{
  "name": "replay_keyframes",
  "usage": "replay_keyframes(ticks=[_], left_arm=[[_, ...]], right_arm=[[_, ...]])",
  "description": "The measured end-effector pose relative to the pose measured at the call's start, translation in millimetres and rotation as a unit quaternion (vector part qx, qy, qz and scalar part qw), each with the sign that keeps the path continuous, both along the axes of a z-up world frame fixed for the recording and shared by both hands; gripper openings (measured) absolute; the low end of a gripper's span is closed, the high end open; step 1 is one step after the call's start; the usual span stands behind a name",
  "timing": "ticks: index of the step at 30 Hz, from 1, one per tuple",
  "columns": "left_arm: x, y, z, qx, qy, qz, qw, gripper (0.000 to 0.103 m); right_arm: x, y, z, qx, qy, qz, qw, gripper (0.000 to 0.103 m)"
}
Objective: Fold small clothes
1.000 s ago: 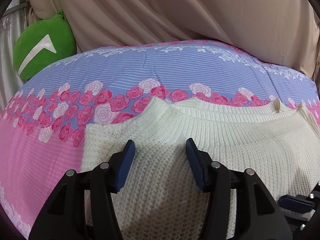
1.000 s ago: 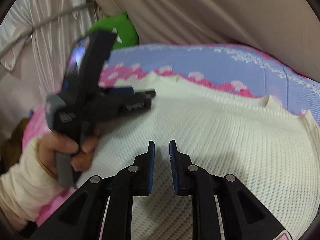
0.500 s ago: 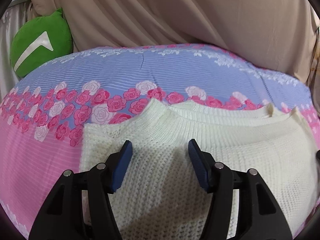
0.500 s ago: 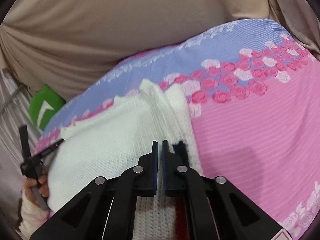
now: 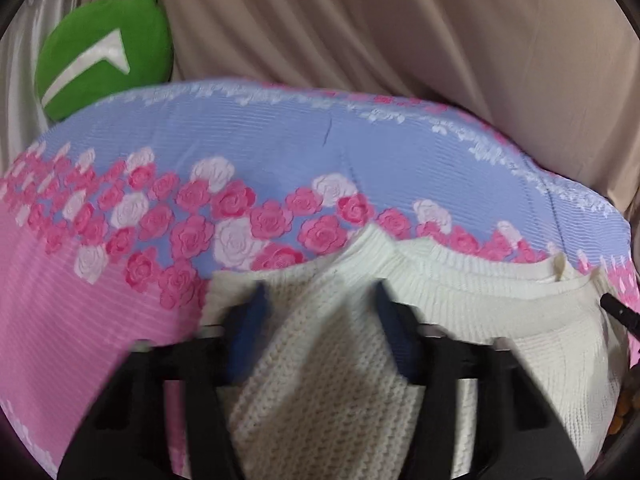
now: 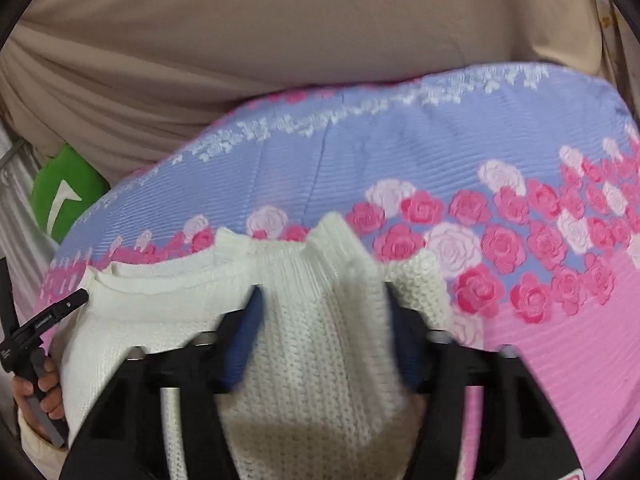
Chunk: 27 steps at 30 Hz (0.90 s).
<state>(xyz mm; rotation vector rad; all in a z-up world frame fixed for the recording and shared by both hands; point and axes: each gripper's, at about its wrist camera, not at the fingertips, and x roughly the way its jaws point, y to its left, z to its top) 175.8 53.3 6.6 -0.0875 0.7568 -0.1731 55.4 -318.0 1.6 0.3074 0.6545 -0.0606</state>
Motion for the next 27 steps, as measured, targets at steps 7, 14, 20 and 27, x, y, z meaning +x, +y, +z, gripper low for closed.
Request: replay_keyframes(ticks=[7, 14, 20, 27], left_arm=[[-3, -4, -4, 0.027, -0.009, 0.016, 0.9995, 0.006], [0, -4, -10, 0.036, 0.001, 0.020, 0.9991, 0.007], [0, -5, -12, 0.042, 0.001, 0.024, 0.9988, 0.010], [-30, -6, 1, 0.052, -0.036, 0.031, 0.9975, 0.016]], right_arm=[[-23, -11, 34, -0.014, -0.072, -0.015, 0.997, 0.008], [2, -46, -3, 0.048, 0.020, -0.030, 0.998, 0.007], [3, -40, -1, 0.021, 0.022, -0.036, 0.999, 0.010], [-47, -22, 32, -0.021, -0.053, -0.060, 0.997, 0.020]])
